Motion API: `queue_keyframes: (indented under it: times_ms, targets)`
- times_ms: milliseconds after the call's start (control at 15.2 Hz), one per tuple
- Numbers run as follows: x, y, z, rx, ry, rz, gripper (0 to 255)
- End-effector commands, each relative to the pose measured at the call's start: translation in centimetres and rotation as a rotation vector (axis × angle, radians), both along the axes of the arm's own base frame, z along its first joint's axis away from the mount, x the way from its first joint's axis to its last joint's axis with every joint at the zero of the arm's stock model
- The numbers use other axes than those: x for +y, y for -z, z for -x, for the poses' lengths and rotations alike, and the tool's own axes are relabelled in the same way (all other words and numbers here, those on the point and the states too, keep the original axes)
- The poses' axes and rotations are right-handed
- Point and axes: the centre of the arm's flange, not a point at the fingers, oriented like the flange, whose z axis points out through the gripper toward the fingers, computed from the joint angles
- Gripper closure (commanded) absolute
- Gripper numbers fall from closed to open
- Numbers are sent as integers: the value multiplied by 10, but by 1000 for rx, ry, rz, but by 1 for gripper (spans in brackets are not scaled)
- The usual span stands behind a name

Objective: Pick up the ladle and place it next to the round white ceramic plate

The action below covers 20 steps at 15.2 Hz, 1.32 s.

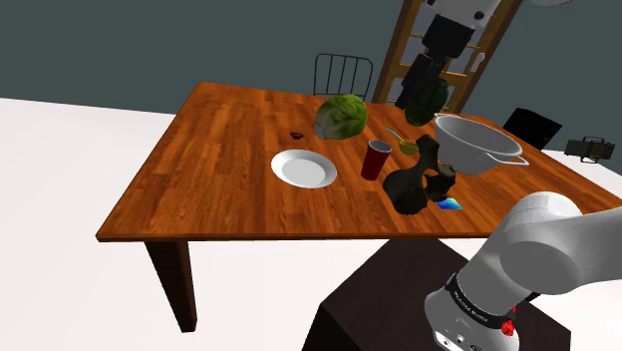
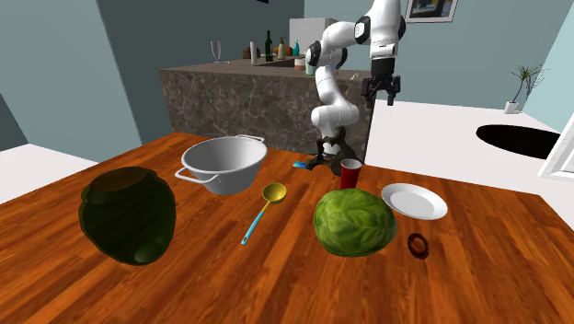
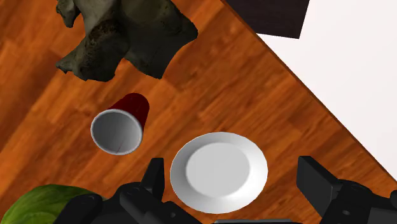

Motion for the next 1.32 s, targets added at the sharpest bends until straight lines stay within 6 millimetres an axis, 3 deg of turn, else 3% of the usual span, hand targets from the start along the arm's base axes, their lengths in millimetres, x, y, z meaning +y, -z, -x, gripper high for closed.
queue_keyframes:
  times_ms: [0, 660, 1254]
  targets:
    - [0, 0, 0, 0, 0, 0, 0]
    - [-106, 47, -74, 47, 177, -48, 0]
    - [-209, 96, -122, 90, 337, -91, 0]
